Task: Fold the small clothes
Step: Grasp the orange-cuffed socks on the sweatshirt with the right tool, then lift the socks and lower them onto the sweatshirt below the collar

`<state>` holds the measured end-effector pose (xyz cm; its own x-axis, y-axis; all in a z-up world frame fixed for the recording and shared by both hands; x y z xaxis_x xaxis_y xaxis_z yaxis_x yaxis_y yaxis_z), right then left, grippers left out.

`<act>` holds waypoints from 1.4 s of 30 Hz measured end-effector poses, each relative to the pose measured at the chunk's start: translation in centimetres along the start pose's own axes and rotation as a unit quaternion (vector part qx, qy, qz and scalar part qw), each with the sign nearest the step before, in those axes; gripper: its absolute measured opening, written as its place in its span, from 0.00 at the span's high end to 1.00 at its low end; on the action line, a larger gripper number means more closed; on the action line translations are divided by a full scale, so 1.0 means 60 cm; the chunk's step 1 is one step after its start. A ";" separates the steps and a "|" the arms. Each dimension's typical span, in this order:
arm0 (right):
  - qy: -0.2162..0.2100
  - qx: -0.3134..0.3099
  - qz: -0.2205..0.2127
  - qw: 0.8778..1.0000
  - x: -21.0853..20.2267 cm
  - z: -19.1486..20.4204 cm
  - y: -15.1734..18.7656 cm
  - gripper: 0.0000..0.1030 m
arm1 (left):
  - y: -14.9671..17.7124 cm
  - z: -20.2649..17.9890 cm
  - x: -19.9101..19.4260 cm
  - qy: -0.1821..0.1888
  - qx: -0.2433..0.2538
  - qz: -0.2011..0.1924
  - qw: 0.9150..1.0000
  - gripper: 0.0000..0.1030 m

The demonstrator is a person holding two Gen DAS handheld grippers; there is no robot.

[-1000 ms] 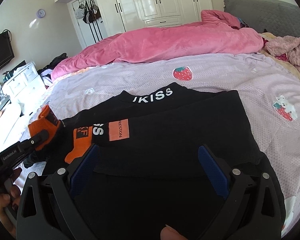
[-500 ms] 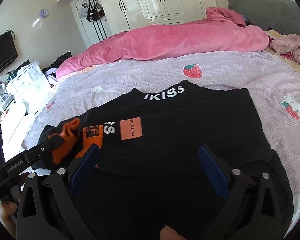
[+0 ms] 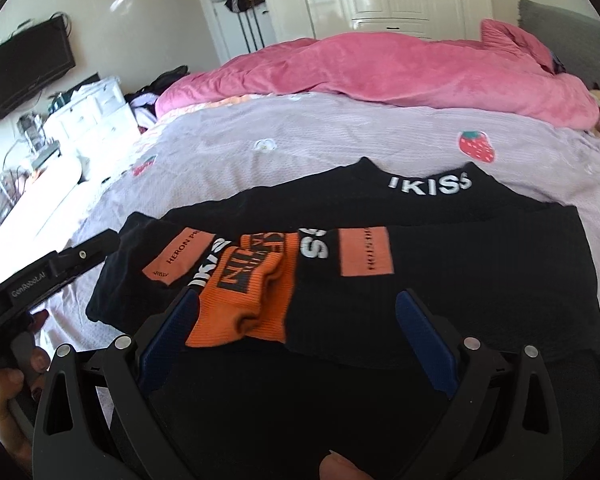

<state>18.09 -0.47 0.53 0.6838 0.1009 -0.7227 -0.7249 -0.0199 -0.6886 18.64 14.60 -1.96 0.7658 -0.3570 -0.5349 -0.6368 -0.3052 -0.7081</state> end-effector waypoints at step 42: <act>0.040 -0.049 -0.106 0.992 -0.070 -0.082 -0.092 0.93 | -0.025 0.046 -0.050 -0.034 -0.045 -0.057 0.997 0.20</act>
<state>19.60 -5.68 7.06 0.8275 0.0339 -0.5604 -0.5548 -0.1035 -0.8255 17.55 18.55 -0.54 0.8365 -0.2562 -0.4843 -0.5476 -0.4195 -0.7240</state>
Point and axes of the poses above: each gripper's, at about its wrist camera, not at the fingertips, and x roughly the way its jaws point, z to its left, y to its underside, the point moved 4 cm from there along x, roughly the way its jaws point, and after that the axes turned 13 degrees about y, right-handed, at the moved point
